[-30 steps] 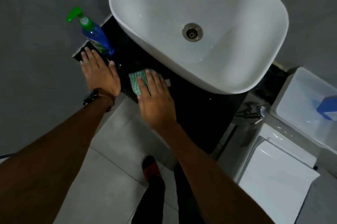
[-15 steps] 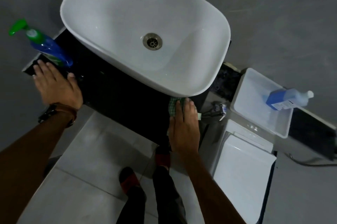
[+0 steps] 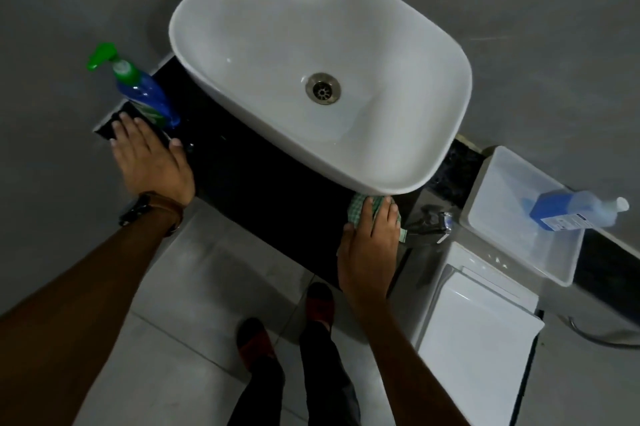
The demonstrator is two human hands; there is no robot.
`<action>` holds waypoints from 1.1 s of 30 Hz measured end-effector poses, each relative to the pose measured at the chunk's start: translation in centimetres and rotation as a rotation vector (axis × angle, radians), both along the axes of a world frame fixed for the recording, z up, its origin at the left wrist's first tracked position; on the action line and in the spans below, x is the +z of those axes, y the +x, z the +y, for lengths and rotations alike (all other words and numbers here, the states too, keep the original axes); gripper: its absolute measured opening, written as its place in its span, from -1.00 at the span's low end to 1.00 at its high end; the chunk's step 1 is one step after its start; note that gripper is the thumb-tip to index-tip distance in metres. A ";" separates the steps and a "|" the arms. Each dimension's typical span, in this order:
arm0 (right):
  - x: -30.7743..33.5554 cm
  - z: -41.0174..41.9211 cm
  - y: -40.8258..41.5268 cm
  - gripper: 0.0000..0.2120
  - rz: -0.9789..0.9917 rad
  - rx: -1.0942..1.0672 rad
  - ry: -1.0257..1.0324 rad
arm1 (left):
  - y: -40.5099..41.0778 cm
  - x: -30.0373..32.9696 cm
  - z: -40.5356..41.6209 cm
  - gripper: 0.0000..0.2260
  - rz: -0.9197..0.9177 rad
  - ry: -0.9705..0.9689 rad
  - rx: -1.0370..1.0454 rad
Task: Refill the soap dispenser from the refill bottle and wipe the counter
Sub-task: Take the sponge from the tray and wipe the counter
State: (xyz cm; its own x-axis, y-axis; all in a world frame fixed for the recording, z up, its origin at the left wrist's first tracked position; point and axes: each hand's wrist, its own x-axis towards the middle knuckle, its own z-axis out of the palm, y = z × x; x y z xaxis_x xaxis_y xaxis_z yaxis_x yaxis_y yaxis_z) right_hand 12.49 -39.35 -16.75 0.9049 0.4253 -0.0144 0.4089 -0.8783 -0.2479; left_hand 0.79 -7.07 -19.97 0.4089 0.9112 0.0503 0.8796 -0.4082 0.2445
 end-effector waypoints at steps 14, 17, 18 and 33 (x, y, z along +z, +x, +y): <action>-1.3 11.5 -6.5 -0.45 -0.004 0.504 -0.004 | -0.3 0.2 0.3 -0.42 0.013 -0.033 0.020; -1.4 14.6 -5.8 -0.45 0.000 0.551 -0.003 | -0.3 0.1 0.3 -0.42 -0.014 -0.022 0.022; -1.4 15.7 -5.6 -0.44 0.000 0.560 0.000 | -0.3 0.1 0.3 -0.42 -0.018 -0.018 0.023; -0.9 23.8 -3.9 -0.45 0.017 0.638 -0.009 | -0.5 -0.7 0.8 -0.43 -0.032 0.001 0.021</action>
